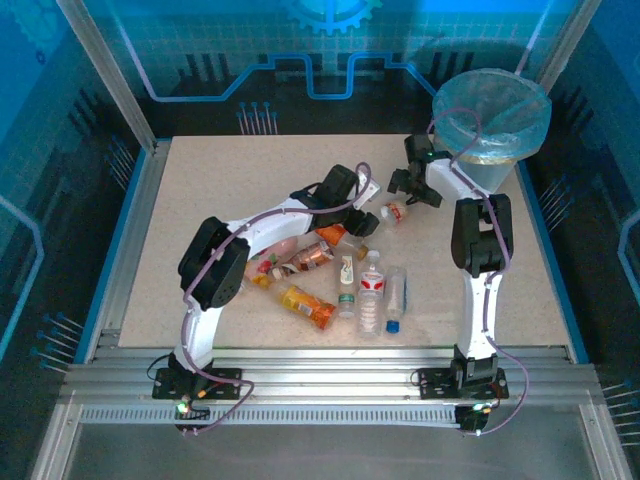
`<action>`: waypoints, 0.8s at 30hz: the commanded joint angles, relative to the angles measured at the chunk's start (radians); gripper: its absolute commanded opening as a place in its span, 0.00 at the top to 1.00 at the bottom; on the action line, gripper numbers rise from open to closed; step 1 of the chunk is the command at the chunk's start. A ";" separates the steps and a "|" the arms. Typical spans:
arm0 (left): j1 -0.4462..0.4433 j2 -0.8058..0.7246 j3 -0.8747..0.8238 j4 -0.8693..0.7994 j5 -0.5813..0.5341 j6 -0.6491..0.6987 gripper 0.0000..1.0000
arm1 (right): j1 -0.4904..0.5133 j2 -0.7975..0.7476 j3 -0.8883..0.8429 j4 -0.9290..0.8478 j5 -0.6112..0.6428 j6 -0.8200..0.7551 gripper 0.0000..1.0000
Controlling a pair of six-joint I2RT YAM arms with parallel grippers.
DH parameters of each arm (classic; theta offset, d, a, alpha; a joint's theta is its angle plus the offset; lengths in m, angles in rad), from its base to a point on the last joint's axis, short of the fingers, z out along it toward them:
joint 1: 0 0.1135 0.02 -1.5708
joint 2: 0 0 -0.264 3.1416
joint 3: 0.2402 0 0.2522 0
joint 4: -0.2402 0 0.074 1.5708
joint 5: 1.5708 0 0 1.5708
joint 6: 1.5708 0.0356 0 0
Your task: Put the plastic bottles in the bin
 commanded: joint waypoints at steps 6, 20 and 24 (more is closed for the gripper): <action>-0.014 0.068 0.033 -0.021 0.051 -0.010 0.30 | 0.011 0.016 -0.010 0.027 -0.075 0.024 0.26; -0.012 0.149 0.062 -0.057 -0.019 0.079 0.43 | -0.009 0.063 0.036 0.039 -0.107 0.065 0.28; -0.013 0.153 0.063 -0.066 -0.028 0.089 0.46 | -0.012 0.088 0.072 0.030 -0.106 0.062 0.32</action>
